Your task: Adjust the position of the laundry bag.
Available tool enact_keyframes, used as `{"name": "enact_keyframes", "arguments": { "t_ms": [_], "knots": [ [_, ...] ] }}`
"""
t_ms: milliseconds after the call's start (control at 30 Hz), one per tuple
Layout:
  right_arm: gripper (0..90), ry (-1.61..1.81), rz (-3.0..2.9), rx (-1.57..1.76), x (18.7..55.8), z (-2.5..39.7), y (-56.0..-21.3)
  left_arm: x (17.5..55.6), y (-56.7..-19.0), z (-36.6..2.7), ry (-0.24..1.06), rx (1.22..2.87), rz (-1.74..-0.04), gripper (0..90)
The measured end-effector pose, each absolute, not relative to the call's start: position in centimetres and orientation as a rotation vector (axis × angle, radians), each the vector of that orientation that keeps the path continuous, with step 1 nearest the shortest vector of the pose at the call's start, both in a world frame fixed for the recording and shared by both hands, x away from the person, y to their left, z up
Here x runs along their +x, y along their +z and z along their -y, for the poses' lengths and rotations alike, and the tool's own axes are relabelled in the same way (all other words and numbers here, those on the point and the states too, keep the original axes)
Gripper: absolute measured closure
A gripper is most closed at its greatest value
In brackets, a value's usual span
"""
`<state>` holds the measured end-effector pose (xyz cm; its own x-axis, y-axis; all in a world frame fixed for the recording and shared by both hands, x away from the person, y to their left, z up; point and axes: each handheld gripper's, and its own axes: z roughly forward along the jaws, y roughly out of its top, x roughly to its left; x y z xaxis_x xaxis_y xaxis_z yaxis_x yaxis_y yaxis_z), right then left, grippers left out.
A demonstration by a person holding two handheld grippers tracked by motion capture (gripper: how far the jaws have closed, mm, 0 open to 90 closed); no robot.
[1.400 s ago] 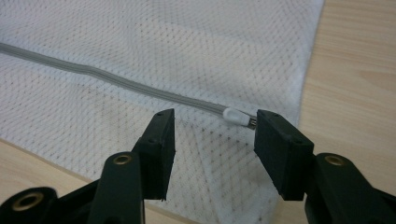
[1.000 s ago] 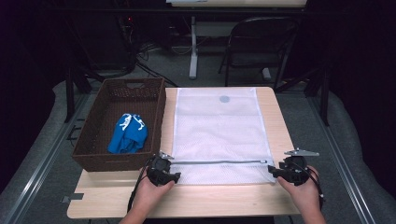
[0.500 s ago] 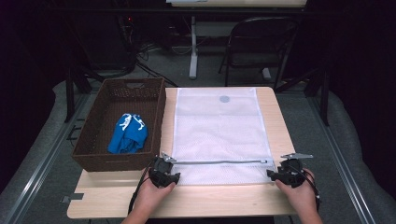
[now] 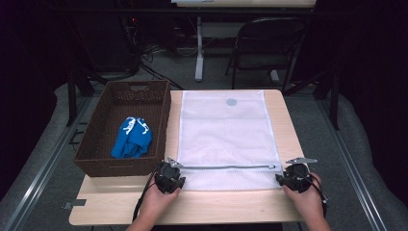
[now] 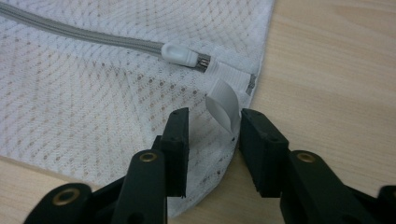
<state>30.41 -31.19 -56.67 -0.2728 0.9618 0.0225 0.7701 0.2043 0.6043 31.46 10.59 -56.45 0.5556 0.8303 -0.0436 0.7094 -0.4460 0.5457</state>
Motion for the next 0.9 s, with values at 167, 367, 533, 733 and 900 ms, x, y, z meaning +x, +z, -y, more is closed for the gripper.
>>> {"name": "enact_keyframes", "arguments": {
  "t_ms": [167, 367, 533, 733, 900],
  "knots": [
    [74.4, 0.741, -2.138, 1.602, 30.3, 30.9, -56.7, 31.6, -56.5, -10.7, 0.296, 2.276, -1.233, 79.8],
    [86.4, 0.744, -2.151, 1.594, 30.4, 30.6, -56.6, 31.9, -56.5, -10.8, 0.260, 2.261, -1.238, 86.3],
    [88.9, 0.773, -2.143, 1.611, 30.5, 30.8, -56.6, 31.9, -56.3, -10.9, 0.264, 2.246, -1.231, 88.6],
    [89.1, 0.803, -2.127, 1.613, 30.4, 30.9, -56.1, 31.7, -55.6, -11.0, 0.270, 2.238, -1.223, 88.8],
    [89.1, 0.829, -2.115, 1.601, 30.1, 31.0, -55.4, 31.5, -55.0, -11.4, 0.269, 2.214, -1.214, 88.8]
  ]
}}
